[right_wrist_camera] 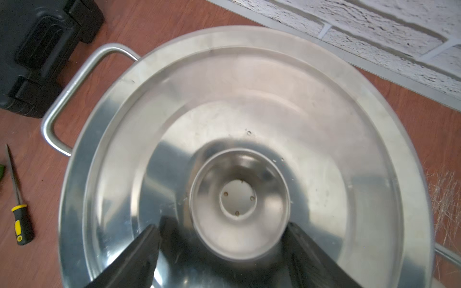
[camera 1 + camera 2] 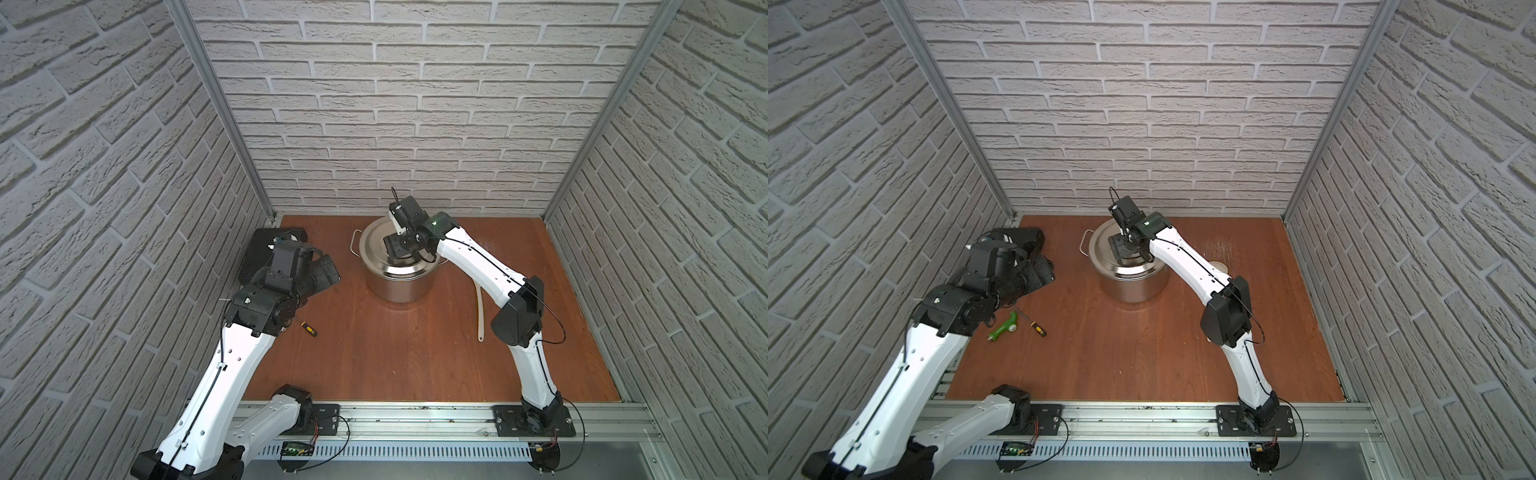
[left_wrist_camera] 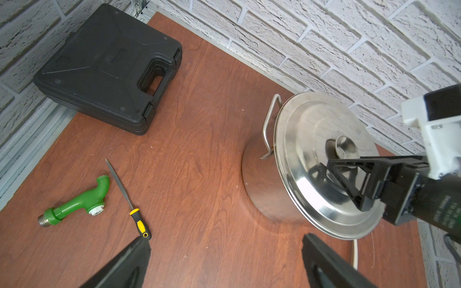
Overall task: Stir the soup with a spoon
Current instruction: Pick up the lid from the pan.
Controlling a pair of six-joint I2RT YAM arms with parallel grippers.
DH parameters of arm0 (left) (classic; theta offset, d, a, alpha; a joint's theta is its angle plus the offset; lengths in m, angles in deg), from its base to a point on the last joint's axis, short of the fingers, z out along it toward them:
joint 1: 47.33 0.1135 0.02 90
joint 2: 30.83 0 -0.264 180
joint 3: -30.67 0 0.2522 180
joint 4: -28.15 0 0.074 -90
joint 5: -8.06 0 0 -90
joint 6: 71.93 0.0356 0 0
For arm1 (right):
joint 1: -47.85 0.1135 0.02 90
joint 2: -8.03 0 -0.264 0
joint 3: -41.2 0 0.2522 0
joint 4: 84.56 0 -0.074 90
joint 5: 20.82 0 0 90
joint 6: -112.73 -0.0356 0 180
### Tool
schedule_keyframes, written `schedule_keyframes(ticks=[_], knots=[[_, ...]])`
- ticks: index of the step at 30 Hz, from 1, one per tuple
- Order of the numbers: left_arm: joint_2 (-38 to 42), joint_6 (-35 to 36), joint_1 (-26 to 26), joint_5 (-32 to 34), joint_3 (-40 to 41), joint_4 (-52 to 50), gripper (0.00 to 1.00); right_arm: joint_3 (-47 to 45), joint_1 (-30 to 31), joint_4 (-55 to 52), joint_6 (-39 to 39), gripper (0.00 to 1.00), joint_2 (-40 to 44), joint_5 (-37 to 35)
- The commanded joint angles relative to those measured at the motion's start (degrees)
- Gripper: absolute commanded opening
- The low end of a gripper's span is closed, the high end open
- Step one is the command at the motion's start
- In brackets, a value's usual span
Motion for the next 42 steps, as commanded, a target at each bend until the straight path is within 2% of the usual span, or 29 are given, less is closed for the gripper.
schedule_keyframes(ticks=[1, 7, 14, 24, 27, 42], knots=[[-0.7, 0.2, -0.3, 0.6, 0.2, 2.7, 0.98, 1.5, 0.0, 2.3, -0.2, 0.77, -1.1, -1.9], [-1.7, 0.4, -0.3, 0.1, 0.3, 3.2, 0.98, 2.6, -0.1, 2.8, -0.2, 0.7, -2.3, -2.6], [-2.5, 0.9, -0.3, 0.0, 0.2, 3.6, 0.98, 3.7, -0.2, 2.6, -0.6, 0.56, -4.0, -2.5], [-2.1, 0.8, -0.3, 0.1, 1.2, 3.8, 0.98, 3.5, -0.1, 4.4, 0.0, 0.12, -2.5, -0.6], [-1.9, 0.6, -0.3, 0.1, 1.6, 4.0, 0.98, 3.5, -0.1, 5.3, 0.2, 0.03, -1.2, -0.7], [-0.8, 0.3, -0.3, 0.1, 3.4, 4.5, 0.98, 3.6, -0.4, 8.6, 1.1, 0.03, 4.9, -1.0]])
